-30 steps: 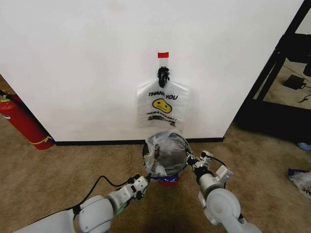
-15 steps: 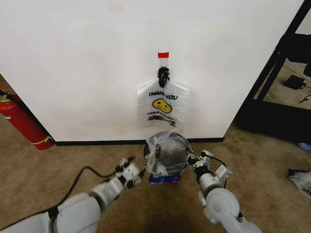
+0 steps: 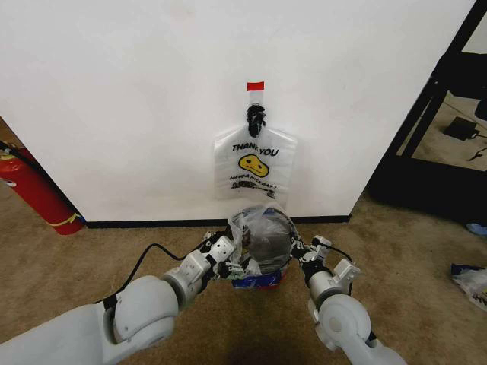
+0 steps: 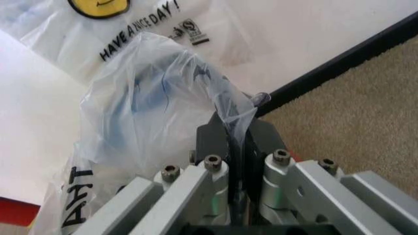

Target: Pick up the garbage bag from the wall and place it over the trash bin.

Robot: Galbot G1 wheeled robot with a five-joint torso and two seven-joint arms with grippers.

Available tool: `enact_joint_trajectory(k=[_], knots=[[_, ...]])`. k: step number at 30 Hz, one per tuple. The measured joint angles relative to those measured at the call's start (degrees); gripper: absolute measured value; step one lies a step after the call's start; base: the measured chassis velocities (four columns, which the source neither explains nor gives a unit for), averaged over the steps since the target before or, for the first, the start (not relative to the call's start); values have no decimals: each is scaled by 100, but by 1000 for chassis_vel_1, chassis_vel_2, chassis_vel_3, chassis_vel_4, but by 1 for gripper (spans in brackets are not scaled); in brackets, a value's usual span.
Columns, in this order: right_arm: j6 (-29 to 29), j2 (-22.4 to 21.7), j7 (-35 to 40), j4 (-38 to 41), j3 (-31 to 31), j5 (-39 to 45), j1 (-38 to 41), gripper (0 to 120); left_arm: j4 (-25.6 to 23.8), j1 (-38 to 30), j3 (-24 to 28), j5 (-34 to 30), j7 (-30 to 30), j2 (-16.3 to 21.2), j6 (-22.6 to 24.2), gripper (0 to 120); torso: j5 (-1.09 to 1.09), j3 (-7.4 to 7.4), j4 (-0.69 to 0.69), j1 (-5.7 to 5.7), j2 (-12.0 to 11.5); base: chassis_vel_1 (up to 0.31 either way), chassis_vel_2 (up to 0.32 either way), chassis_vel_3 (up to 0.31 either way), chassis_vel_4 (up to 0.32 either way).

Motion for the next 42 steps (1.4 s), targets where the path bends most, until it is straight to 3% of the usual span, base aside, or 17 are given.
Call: enact_joint_trajectory(k=[20, 29, 42], knots=[[-22, -10, 33, 40, -35, 32, 58, 1, 701, -86, 171, 15, 38, -334, 127, 2, -1, 0, 0, 0, 0, 0, 0, 0, 0], [-25, -20, 30, 74, -22, 38, 30, 1, 725, -86, 44, -76, -67, -335, 86, 0, 0, 0, 0, 0, 0, 0, 0, 0, 0], [176, -4, -324, 101, 101, 294, -184, 1, 868, 66, -327, -109, -73, 90, -83, 0, 0, 0, -1, 0, 0, 0, 0, 0, 0]])
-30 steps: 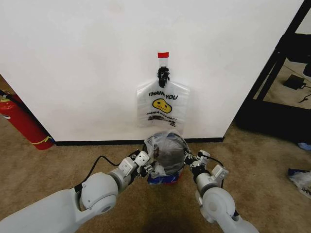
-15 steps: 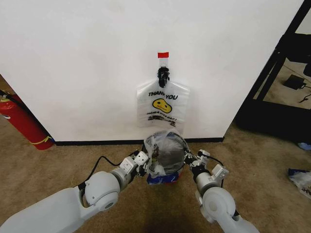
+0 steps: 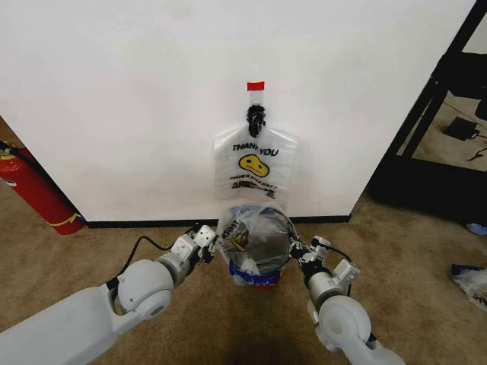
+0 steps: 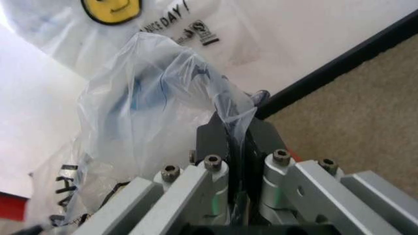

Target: Pick up the garbage bag from the wall and place it over the trash bin.

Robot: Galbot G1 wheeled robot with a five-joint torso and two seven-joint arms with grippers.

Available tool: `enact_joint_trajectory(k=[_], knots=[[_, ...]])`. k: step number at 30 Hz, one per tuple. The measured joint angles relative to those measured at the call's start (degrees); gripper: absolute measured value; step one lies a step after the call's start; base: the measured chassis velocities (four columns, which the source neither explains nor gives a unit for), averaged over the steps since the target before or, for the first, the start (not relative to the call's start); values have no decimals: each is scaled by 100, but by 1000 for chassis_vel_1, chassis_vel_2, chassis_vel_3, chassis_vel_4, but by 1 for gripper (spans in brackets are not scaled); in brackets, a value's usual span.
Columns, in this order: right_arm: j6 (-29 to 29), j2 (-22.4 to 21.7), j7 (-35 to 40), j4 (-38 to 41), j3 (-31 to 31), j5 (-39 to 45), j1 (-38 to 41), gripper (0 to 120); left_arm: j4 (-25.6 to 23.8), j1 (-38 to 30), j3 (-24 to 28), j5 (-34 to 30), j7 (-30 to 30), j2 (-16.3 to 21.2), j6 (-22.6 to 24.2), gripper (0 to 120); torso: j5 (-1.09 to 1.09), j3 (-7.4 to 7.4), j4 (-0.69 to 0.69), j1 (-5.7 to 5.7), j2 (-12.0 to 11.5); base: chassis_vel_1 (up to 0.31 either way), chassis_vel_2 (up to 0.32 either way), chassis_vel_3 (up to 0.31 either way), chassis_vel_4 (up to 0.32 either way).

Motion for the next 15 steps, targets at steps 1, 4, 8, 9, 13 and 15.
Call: enact_joint_trajectory(k=[1, 4, 8, 9, 13, 15], knots=[[12, -1, -48, 18, 18, 54, -16, 1, 26, 14, -14, 1, 1, -2, -5, 0, -1, 0, 0, 0, 0, 0, 0, 0, 0], [36, -34, -264, 78, 74, 226, -70, 1, 135, 45, -39, -2, 7, -32, -27, 0, -1, 0, 1, 0, 0, 0, 0, 0, 0], [81, -52, -393, 158, 160, 417, -95, 1, 261, 111, -56, 22, 28, -61, -62, 0, -1, 0, 0, 0, 0, 0, 0, 0, 0], [81, -52, -393, 158, 160, 417, -95, 1, 261, 111, -56, 22, 28, -61, -62, 0, -1, 0, 0, 0, 0, 0, 0, 0, 0], [99, -33, -389, 180, 218, 521, -92, 1, 259, 275, -62, 152, 42, -86, -166, 0, -1, 0, 1, 0, 0, 0, 0, 0, 0], [99, -28, -383, 184, 217, 522, -95, 1, 249, 302, -46, 201, 43, -112, -212, 0, 0, 0, 1, 0, 0, 0, 0, 0, 0]])
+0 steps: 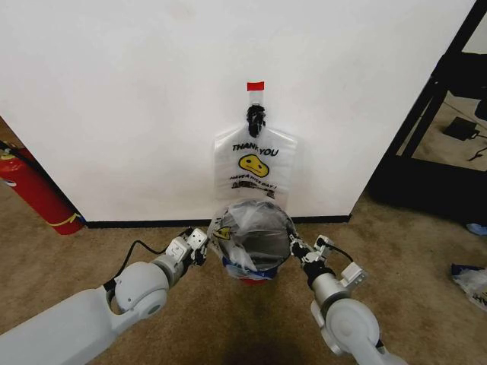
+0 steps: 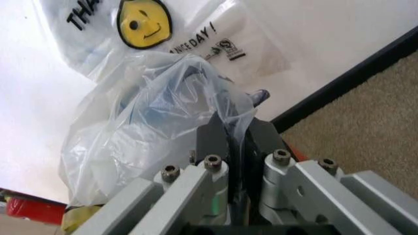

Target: Pick up the garbage bag from the wall and place it over the trash bin.

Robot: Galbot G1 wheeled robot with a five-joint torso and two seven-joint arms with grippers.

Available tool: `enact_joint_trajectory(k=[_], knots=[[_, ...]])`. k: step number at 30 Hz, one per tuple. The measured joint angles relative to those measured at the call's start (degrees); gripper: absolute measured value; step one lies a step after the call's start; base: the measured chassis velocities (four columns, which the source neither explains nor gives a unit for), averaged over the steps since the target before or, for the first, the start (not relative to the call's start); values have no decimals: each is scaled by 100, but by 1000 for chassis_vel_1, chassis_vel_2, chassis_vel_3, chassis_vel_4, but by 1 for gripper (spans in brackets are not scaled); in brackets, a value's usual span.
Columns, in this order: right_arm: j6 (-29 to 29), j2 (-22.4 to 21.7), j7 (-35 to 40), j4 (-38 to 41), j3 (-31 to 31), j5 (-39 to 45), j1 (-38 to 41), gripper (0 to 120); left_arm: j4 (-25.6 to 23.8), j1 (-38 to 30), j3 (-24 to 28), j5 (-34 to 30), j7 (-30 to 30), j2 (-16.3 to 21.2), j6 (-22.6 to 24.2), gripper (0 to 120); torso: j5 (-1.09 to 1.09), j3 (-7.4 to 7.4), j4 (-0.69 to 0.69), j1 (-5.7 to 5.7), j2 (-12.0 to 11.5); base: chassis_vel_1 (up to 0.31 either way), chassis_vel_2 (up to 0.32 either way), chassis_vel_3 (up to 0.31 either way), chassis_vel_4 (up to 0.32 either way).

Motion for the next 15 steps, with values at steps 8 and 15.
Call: enact_joint_trajectory(k=[8, 15], knots=[[-1, 66, 175, -4, -17, -56, 40, 1, -212, 160, 67, 275, -90, -72, -137, 6, 0, 0, 0, 0, 0, 0, 0, 0, 0], [9, 142, 259, -170, 94, -136, 125, 1, -589, 674, -478, 836, -310, 142, -195, 34, 1, 0, 0, 0, 0, 0, 0, 0, 0]])
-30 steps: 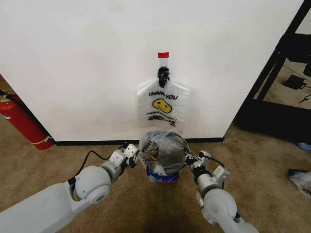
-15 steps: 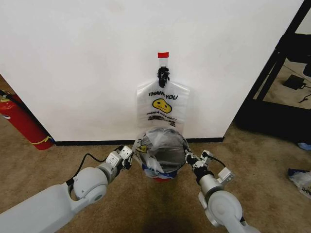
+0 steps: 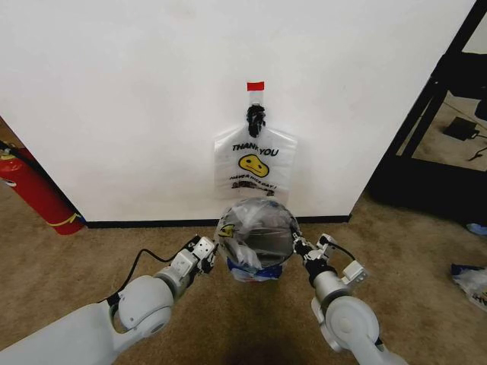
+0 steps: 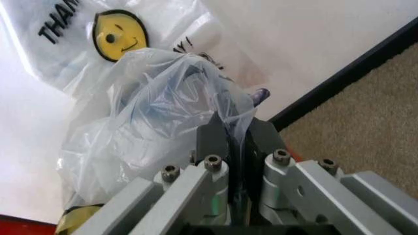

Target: Pick up the garbage bag from the wall and place it over the trash bin.

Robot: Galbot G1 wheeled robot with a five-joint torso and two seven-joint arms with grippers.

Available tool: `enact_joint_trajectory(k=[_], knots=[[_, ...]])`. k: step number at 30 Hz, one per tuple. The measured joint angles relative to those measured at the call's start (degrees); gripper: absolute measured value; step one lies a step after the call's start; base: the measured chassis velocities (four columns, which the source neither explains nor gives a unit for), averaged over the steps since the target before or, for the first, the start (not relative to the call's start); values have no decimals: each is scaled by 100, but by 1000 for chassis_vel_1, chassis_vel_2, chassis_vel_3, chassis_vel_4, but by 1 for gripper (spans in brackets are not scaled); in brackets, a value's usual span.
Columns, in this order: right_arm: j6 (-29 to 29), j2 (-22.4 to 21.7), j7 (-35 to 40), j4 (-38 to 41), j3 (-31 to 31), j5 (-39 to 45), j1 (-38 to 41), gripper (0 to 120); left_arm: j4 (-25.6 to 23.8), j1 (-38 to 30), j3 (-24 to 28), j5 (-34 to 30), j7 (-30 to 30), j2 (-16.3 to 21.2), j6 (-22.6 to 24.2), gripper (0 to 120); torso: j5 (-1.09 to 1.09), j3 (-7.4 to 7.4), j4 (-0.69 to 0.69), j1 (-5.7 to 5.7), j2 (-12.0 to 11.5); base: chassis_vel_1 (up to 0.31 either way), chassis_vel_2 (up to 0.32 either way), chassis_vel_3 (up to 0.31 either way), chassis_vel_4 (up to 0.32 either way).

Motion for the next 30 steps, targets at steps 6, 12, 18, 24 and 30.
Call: enact_joint_trajectory(k=[6, 12, 18, 24, 30], knots=[[-1, 117, 104, -71, 95, -11, 39, 1, -410, 921, -768, 198, -132, -117, -456, 56, -2, 0, -2, 0, 0, 0, 0, 0, 0], [-60, 199, 252, -95, 160, -5, 65, 1, -828, 1901, -1002, 1099, 297, -187, -1191, 73, -1, 0, 0, -1, 0, 0, 0, 0, 0], [-81, 274, 328, -108, 157, -42, 58, 1, -760, 2137, -684, 2508, 928, -291, -1580, 95, -1, 0, 0, -1, 0, 0, 0, 0, 0], [-89, 322, 347, -92, 146, -119, 6, 1, -518, 1535, -316, 2723, 1291, -301, -1559, 97, -1, 0, -1, -1, 0, 0, 0, 0, 0], [-90, 321, 353, -93, 146, -148, 7, 1, -399, 1184, 5, 2694, 1375, -331, -1469, 93, -1, 0, -1, 0, 0, 0, 0, 0, 0]])
